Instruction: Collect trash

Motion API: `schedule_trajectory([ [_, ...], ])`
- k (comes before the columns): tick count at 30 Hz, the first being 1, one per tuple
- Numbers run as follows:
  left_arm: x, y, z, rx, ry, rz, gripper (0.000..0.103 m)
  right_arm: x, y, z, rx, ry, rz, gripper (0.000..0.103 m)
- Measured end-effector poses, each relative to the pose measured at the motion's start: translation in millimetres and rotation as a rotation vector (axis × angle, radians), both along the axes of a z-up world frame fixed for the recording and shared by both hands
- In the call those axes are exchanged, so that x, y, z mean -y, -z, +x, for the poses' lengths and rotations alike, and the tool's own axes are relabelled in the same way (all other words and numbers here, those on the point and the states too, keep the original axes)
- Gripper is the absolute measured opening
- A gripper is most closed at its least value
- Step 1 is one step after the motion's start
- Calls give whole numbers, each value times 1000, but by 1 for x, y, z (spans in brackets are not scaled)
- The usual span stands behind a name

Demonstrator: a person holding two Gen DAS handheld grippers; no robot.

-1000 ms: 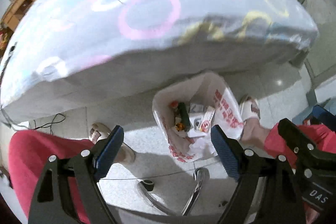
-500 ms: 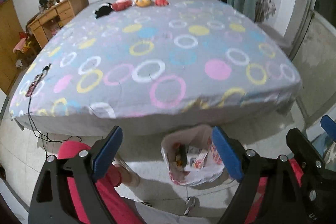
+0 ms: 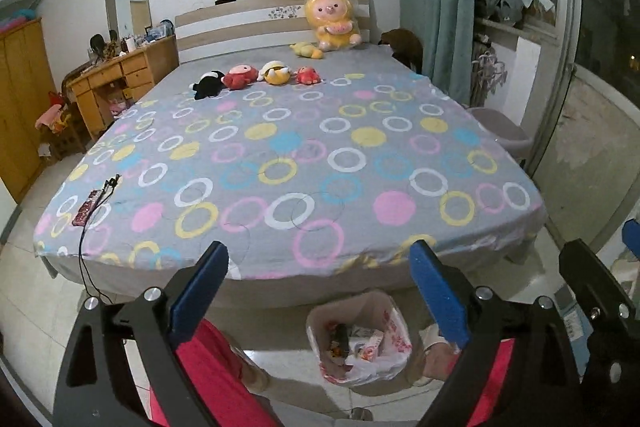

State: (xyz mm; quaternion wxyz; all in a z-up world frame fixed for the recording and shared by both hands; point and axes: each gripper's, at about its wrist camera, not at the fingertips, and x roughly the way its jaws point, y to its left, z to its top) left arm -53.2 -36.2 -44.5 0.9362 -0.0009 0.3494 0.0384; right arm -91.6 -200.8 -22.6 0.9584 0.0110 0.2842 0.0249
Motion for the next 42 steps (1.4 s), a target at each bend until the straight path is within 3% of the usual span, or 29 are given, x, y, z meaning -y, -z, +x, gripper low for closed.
schedule_trajectory([
  [23,-1,-22,-18,26,-7,14,94,-2,-28,-28,41,32,-28,96],
  [42,-2,-28,-22,25,-18,9,94,-3,-33,-32,53,32,-30,96],
])
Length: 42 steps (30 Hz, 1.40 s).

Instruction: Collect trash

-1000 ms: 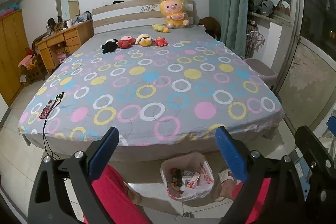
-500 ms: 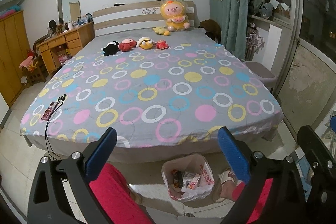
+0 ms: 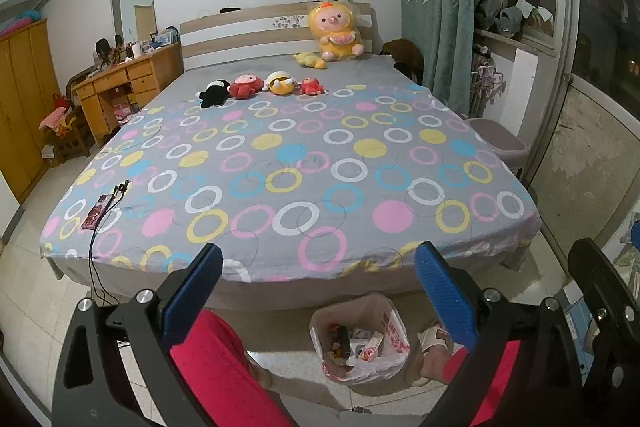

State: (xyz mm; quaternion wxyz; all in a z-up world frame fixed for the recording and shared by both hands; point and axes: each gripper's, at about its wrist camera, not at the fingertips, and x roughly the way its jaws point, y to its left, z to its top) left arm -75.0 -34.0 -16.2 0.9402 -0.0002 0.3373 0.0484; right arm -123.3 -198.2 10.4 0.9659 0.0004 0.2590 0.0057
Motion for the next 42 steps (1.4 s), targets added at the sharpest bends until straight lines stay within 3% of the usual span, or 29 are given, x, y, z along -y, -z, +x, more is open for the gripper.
schedule_trajectory([
  [13,1,-4,-3,14,-6,9,94,2,-13,-2,18,7,-9,96],
  [42,-2,-6,-5,16,-10,15,94,2,-13,-3,18,6,-6,96],
])
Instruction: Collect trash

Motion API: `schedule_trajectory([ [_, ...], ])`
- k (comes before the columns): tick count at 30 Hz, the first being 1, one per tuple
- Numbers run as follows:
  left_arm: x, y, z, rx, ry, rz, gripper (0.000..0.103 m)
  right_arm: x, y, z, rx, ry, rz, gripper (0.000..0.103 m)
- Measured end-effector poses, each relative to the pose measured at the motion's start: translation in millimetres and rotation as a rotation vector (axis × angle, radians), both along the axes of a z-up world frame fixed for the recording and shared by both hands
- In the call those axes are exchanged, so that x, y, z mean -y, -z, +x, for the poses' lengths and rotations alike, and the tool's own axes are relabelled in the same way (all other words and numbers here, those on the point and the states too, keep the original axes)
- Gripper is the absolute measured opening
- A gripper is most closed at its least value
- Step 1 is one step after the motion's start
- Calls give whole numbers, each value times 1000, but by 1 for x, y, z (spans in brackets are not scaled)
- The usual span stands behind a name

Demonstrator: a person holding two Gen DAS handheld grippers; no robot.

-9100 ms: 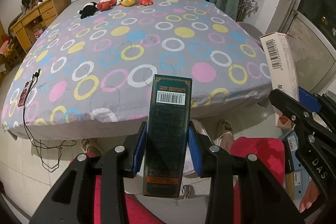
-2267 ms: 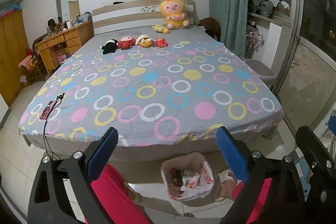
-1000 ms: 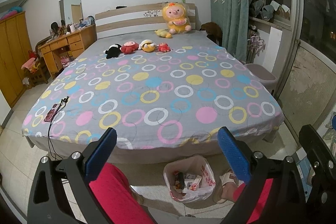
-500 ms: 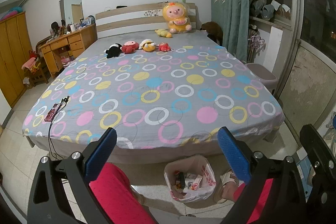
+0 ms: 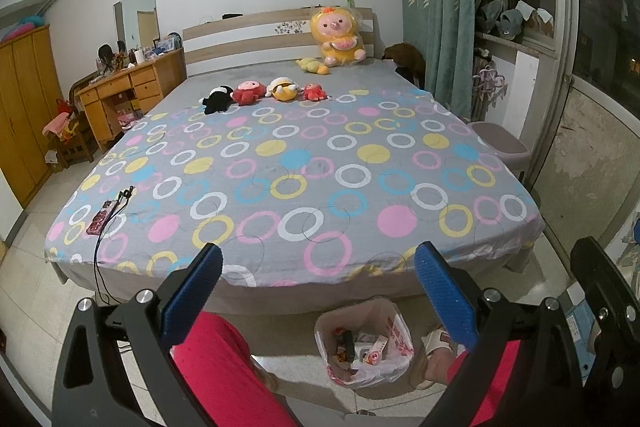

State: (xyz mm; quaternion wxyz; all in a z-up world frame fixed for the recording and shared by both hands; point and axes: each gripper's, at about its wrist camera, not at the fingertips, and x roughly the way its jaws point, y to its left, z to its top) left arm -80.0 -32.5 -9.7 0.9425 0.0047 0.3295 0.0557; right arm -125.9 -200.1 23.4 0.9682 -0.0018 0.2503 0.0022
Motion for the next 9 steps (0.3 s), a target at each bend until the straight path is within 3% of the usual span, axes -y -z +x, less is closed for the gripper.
schedule_trajectory([
  [9,0,1,1,-6,-1,6,94,0,-1,0,2,1,-6,96],
])
